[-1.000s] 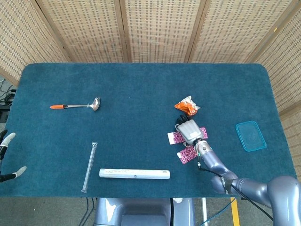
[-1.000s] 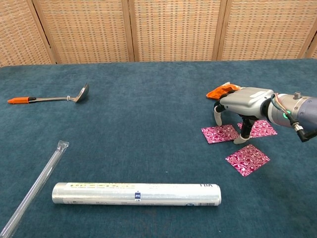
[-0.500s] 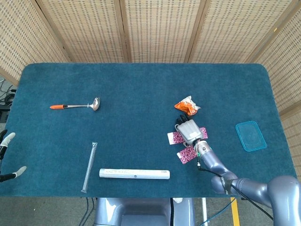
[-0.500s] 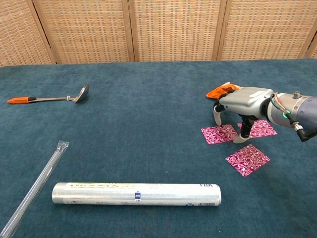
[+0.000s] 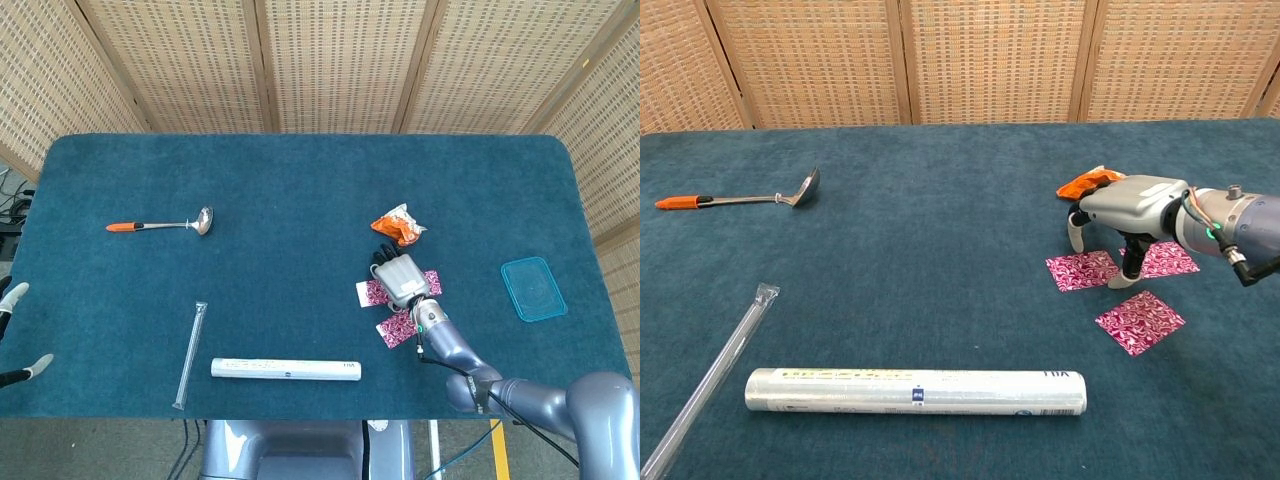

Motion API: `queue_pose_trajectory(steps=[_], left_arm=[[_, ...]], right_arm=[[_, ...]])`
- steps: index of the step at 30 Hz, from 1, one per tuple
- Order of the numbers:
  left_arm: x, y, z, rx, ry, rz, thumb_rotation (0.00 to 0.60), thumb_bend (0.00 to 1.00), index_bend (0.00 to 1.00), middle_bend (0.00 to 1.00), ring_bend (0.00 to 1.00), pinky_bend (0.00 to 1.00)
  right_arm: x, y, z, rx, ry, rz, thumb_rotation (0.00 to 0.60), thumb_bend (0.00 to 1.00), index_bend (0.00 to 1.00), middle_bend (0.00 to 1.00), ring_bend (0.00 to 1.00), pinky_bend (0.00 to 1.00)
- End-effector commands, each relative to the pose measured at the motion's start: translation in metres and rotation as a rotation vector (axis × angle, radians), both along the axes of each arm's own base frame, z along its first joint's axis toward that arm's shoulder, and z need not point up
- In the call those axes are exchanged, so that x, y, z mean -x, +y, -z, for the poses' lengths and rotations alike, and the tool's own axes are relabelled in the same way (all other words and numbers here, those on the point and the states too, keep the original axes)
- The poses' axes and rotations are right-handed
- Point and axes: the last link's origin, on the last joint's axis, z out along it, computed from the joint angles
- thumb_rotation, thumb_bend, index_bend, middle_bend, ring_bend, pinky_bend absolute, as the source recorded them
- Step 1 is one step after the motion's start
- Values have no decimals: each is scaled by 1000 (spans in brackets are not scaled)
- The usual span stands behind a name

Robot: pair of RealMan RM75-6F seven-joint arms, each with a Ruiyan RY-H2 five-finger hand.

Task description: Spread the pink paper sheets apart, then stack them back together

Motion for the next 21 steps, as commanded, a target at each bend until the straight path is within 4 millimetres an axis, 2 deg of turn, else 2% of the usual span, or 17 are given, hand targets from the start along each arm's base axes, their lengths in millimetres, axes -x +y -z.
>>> queue_pose_trajectory(steps=[1, 21], left_arm=[[0, 0, 0, 0, -1, 1, 573, 0, 91, 0, 0, 0], [-2, 1, 1, 4, 1, 4, 572, 0, 91, 0, 0, 0]], right_arm=[[1, 1, 0, -1, -1, 2, 600, 246, 352, 162, 0, 0], [3, 1, -2, 1, -3, 4, 600, 216, 352, 162, 0, 0]])
